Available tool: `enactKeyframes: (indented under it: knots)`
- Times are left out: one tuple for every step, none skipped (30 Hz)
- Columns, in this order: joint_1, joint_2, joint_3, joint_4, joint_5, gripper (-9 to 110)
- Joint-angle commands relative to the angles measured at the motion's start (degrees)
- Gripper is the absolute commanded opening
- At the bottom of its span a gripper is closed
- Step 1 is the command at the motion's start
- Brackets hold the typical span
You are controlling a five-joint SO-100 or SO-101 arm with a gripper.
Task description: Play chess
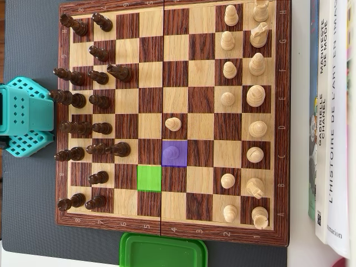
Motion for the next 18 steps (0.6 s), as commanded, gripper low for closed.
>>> enactKeyframes:
  knots:
    - [-0.35, -0.18, 1.05, 0.00, 0.26, 14]
    - [-0.35, -0.18, 1.05, 0.00, 0.26, 14]
    - [-0.35, -0.18, 1.05, 0.00, 0.26, 14]
    - [-0.35, -0.18, 1.05, 0.18, 0.26, 14]
    - [-0.35, -0.18, 1.05, 0.18, 0.26, 14]
    - [-0.18, -0.18, 1.05, 0.09, 0.26, 14]
    - [0.09, -0.18, 1.05, 0.00, 0.00, 13]
    - [0.09, -0.18, 1.05, 0.00, 0.18, 13]
    - [0.09, -0.18, 1.05, 0.00, 0.18, 13]
    - [0.00, -0.18, 1.05, 0.00, 0.18, 13]
    - [-0.18, -0.18, 1.05, 0.00, 0.26, 13]
    - [-0.26, -0.18, 1.05, 0.00, 0.26, 13]
    - [-0.18, -0.18, 1.05, 0.00, 0.26, 13]
    - [0.00, -0.18, 1.05, 0.00, 0.26, 13]
    - [0.09, -0.18, 1.05, 0.00, 0.26, 13]
    - [0.09, -0.18, 1.05, 0.00, 0.26, 13]
    - [0.09, -0.18, 1.05, 0.00, 0.26, 13]
    - [0.09, -0.18, 1.05, 0.00, 0.26, 14]
